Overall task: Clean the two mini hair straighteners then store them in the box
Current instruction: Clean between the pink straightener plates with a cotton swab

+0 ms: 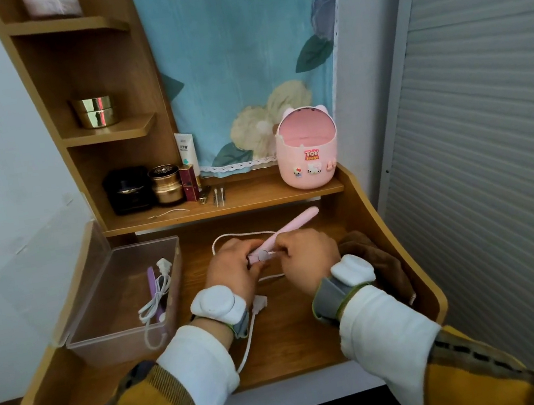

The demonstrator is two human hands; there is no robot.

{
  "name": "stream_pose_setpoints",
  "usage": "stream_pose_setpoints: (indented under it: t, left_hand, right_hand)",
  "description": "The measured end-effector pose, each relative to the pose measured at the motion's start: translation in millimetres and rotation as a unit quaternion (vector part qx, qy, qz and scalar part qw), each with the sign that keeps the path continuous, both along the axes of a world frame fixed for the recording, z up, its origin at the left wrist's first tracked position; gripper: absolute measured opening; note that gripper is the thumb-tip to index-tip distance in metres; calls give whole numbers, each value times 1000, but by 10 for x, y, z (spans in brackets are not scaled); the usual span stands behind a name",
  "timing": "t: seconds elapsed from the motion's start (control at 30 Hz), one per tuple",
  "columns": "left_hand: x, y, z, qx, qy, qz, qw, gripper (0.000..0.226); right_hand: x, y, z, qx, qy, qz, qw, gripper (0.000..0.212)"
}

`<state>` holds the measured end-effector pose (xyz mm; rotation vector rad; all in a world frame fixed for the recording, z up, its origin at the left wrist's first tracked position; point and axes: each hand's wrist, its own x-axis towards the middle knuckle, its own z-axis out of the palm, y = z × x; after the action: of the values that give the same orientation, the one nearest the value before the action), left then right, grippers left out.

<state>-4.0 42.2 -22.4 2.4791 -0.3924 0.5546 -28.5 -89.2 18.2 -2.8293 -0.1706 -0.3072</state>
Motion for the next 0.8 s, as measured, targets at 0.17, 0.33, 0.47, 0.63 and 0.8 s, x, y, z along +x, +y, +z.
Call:
stream_pose_setpoints:
  t: [0.17, 0.33, 0.47, 0.63, 0.8]
  left_hand:
    - [-1, -13, 80, 29, -26, -9, 999, 34]
    - [-6, 13, 118, 44, -25, -6, 999, 38]
    - [-56, -34, 153, 6, 11, 13, 1000, 38]
    - [10, -6, 254, 28, 65, 56, 996, 34]
    - [44, -62, 334, 27, 101, 35, 994, 34]
  right_hand:
    - [58, 80, 61, 41, 84, -59, 994, 28]
    - [51, 38, -116, 448, 110, -93, 883, 25]
    - [-16, 22, -13, 4, 17, -18, 1000, 19]
    - [-29, -57, 101, -28, 10, -38, 999, 16]
    - [91, -169, 76, 360, -29, -84, 929, 22]
